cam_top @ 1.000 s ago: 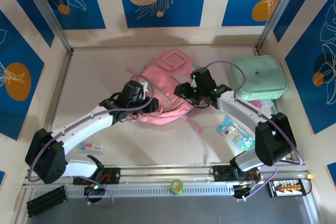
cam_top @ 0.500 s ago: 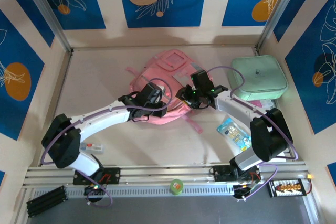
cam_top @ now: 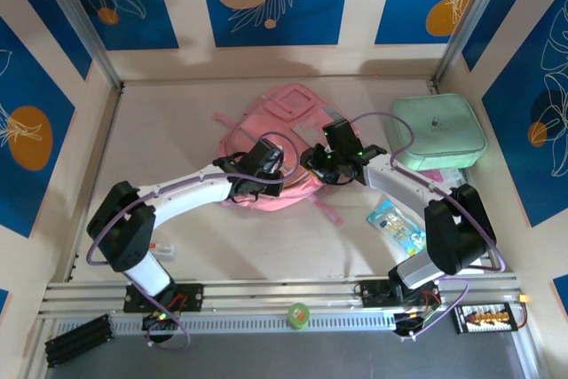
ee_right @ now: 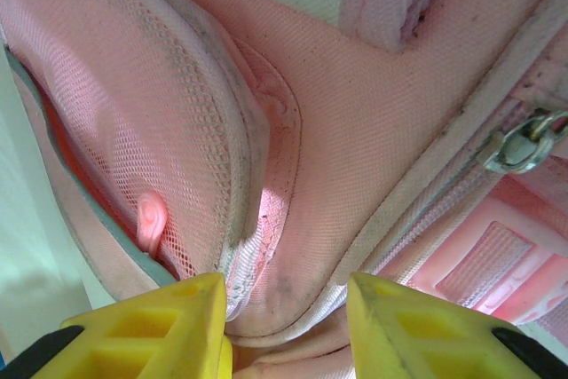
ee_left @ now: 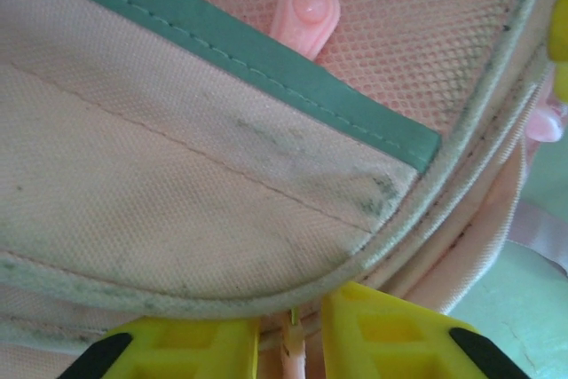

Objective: Pack the student bag
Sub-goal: Unzip the student bag at the center of the table.

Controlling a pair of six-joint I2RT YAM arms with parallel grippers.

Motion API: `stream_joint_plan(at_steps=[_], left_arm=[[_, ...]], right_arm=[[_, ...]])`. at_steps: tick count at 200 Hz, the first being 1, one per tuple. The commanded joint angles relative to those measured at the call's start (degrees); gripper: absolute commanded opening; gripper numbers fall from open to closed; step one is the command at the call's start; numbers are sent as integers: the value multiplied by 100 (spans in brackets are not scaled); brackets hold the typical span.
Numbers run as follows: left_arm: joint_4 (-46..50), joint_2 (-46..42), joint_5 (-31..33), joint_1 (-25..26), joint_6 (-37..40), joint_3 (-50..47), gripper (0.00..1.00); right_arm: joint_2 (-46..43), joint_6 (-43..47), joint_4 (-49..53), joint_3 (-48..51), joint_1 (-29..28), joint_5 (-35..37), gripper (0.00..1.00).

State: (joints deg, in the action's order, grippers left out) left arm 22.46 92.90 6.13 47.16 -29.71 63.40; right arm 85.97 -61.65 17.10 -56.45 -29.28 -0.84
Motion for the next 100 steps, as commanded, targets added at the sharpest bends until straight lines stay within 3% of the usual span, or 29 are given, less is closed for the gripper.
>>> stream_joint_plan(at_steps=[1, 44, 100], left_arm=[[182, 51, 258, 73, -34, 115, 21], [170, 9, 219, 115, -30, 28, 0], [33, -203, 171, 101, 38, -28, 0]], right_arm=[[-209, -38, -78, 83, -8, -50, 40], [-268, 21, -327, 168, 16, -130, 40], [46, -298, -555, 126, -49, -117, 38]])
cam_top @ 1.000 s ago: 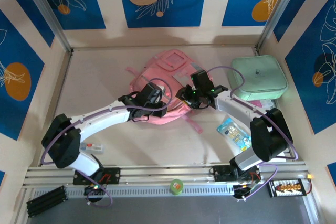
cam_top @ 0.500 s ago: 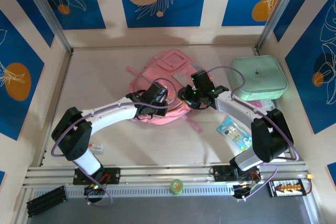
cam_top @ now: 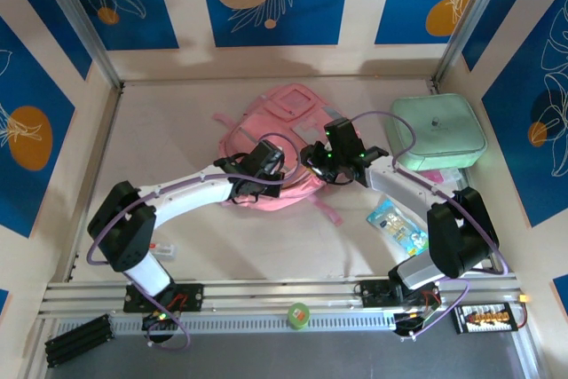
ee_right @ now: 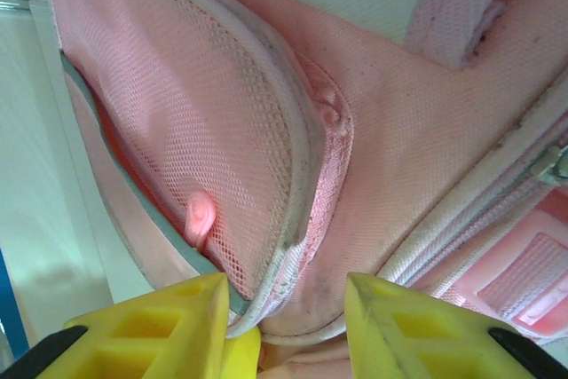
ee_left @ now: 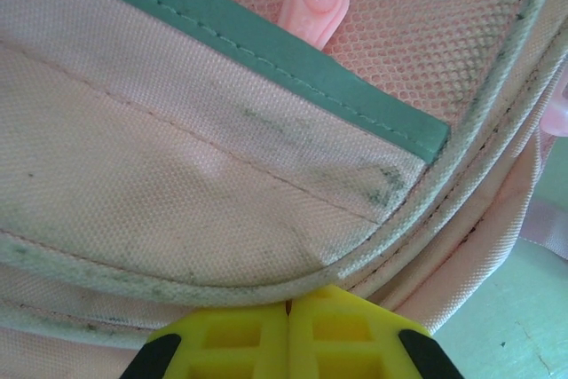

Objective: Pack the student bag
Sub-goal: Unzip the student bag at the center of the table.

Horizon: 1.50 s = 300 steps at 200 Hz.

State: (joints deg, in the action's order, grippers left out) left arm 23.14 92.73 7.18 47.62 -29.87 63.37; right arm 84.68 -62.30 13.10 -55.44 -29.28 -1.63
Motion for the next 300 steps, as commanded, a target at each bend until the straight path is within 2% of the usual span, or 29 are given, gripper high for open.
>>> stream_joint_plan(at_steps=[1, 35, 61, 91, 116, 145, 168, 187, 227, 238, 250, 283, 300], left_arm=[[-41, -185, 65, 55, 52, -26, 0], [4, -207, 56, 55, 79, -30, 0], [231, -227, 293, 29, 21, -20, 0], [441, -436, 695, -111, 243, -161, 0], [459, -675, 778, -449, 580, -374, 0], [460, -703, 507, -891, 812, -415, 0], [338, -597, -84, -1016, 1037, -323, 0], [-10, -569, -827, -930, 1132, -380, 0], [-341, -253, -1016, -397, 1074, -318, 0], [-416, -119, -1023, -240, 1016, -200, 0], [-440, 25, -1008, -86, 988, -26, 0], [-671, 261, -1035, 29, 746, 256, 0], [-808, 315, -1151, 38, 682, 320, 0]], right_arm=[[186, -240, -157, 25, -51, -34, 38], [564, -207, -271, -203, -60, -46, 35], [867, 29, -75, -495, -78, -43, 19], [793, 234, 57, -461, 27, 177, 6], [583, 501, 264, -430, 162, 294, 1], [439, 917, 401, -435, 336, 261, 0], [785, 1601, 657, -883, 488, -171, 0], [1169, 2168, 808, -1269, 547, -181, 0], [1488, 2850, 592, -1732, 805, -183, 0], [1455, 2791, 645, -1816, 922, -247, 6], [1289, 2560, 683, -1751, 1049, -272, 17], [460, 1613, 733, -1032, 1132, -332, 45], [28, 1020, 589, -493, 1102, -511, 52]])
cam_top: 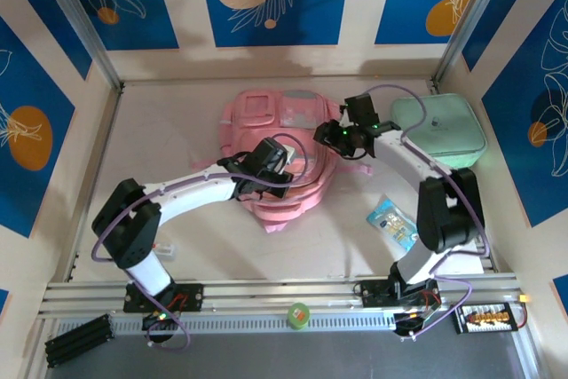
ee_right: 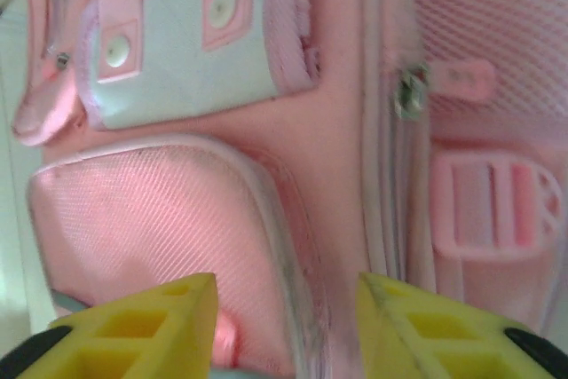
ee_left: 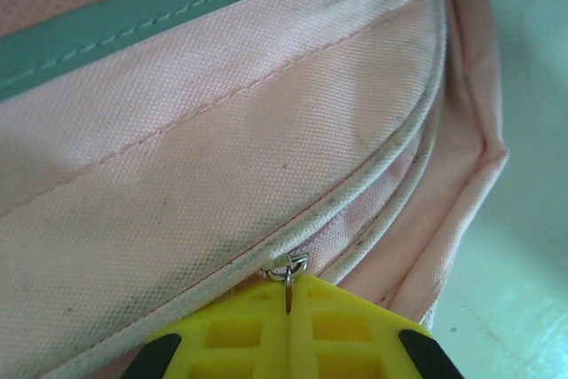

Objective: Pack the student bag
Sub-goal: Unzip the student bag at the center of the table.

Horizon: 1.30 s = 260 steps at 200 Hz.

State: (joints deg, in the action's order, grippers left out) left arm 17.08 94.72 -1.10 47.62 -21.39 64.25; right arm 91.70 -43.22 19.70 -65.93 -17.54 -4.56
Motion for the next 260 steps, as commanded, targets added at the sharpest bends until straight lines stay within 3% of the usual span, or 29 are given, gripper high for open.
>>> stream_joint_plan(at_steps=[1, 45, 95, 111, 122, 156, 187, 260], left_arm=[[-208, 117, -330, 38, -169, 240, 0], [-420, 258, -610, 81, -288, 391, 0], [-478, 294, -576, 90, -278, 466, 0], [-440, 292, -551, 90, -252, 471, 0], [-412, 279, -558, 90, -230, 450, 0], [-149, 98, -455, 42, -77, 253, 0], [109, -354, -313, -198, 109, -205, 0], [453, -1009, -211, -1001, 1111, -951, 0]], right_arm=[[-699, -924, -85, 595, -77, -228, 52], [-1040, -1876, -445, 1315, -423, -461, 55], [-709, -2043, -428, 1223, -544, -393, 54], [-484, -1960, -441, 1057, -571, -443, 46], [-385, -1862, -442, 953, -566, -405, 31], [-637, -1689, -294, 889, -577, 414, 13], [-833, -1496, -98, 830, -472, 569, 7], [-850, -1255, 228, 532, -211, 571, 6]])
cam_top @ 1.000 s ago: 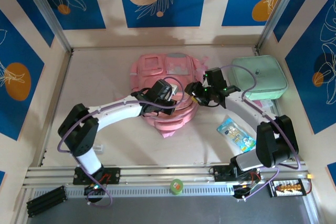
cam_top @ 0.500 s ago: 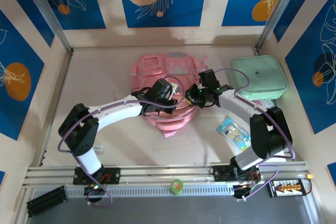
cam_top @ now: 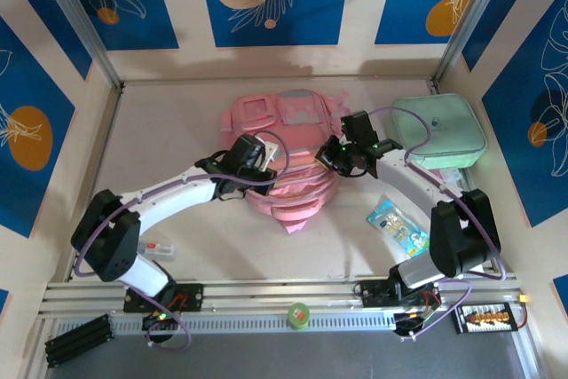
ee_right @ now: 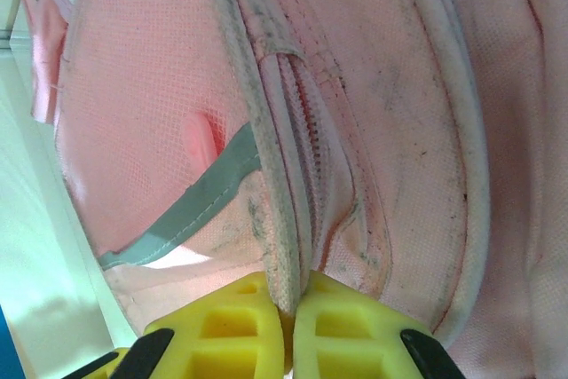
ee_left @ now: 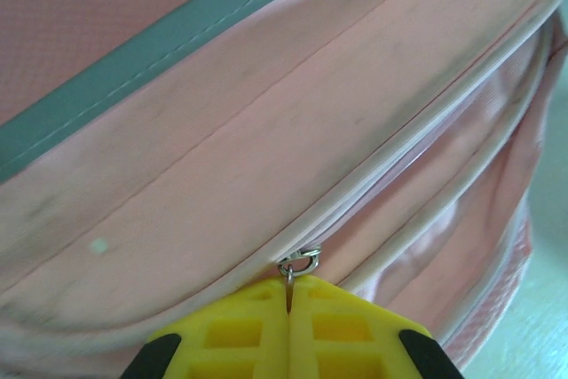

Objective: Pack the student bag
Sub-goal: Unzip the student bag at the center of the table.

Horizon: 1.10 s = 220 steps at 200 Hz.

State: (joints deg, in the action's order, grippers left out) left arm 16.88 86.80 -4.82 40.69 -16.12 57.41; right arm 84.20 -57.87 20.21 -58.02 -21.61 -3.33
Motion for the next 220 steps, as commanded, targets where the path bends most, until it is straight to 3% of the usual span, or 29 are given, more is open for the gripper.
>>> stream_joint_plan(at_steps=[1, 31, 69, 105, 126, 156, 179, 220], left_arm=[[469, -222, 172, -325, 593, -275, 0], [530, -431, 344, -736, 1048, -373, 0], [546, -365, 309, -1313, 1047, -209, 0], [422, -15, 329, -1405, 931, 247, 0], [423, 148, 620, -1432, 740, 449, 9], [307, 231, 948, -1475, 815, 495, 8], [250, 240, 822, -1562, 1359, 507, 4], [347, 300, -48, -1840, 2349, 506, 5]], right_arm=[[-99, 216, 182, -265, 198, 448, 6], [-13, 242, 238, -357, 222, 391, 6], [71, 301, 248, -446, 304, 141, 6], [122, 454, 38, -447, 263, -213, 7], [111, 560, 71, -440, 244, -282, 7], [42, 787, 60, -367, 283, -297, 6], [60, 917, 154, -425, 341, -317, 3], [-29, 960, 135, -346, 546, -342, 2]])
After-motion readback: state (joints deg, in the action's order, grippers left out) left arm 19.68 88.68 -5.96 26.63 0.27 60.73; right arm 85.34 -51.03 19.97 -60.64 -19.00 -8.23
